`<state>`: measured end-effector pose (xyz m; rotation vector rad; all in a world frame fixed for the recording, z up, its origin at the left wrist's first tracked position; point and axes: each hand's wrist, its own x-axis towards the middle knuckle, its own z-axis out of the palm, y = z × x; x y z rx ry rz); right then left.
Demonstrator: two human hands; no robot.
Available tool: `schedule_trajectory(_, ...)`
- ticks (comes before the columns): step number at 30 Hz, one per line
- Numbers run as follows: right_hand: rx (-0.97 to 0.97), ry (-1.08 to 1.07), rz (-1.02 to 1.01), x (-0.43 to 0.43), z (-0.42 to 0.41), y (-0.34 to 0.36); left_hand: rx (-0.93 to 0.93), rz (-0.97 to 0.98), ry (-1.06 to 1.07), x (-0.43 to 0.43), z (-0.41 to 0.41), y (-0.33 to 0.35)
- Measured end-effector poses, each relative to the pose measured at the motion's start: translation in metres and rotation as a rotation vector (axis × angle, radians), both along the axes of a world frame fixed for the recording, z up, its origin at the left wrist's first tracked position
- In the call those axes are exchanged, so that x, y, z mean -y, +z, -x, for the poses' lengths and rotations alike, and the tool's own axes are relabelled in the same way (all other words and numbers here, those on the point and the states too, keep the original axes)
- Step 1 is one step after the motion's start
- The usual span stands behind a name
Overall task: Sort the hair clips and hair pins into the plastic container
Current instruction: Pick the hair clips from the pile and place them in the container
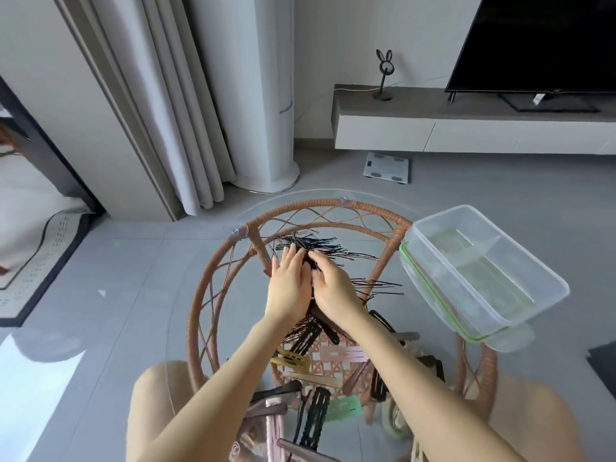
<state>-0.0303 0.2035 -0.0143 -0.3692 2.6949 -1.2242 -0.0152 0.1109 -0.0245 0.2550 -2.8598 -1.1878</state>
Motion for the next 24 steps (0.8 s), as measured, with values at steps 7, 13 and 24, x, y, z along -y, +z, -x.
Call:
schedule_trajectory(7, -0.092, -0.122, 0.077, -0.085, -0.039, 0.026, -0.101, 0.07, 0.02, 0.028, -0.033, 0.008)
schedule_trajectory(13, -0.105, -0.069, -0.113, -0.163, -0.11, 0.011, 0.029, 0.215, -0.098, 0.059, -0.117, -0.001)
schedule_trajectory(24, -0.243, -0.235, -0.106, -0.101, -0.155, -0.033, -0.056, 0.296, -0.082, -0.024, -0.159, -0.019)
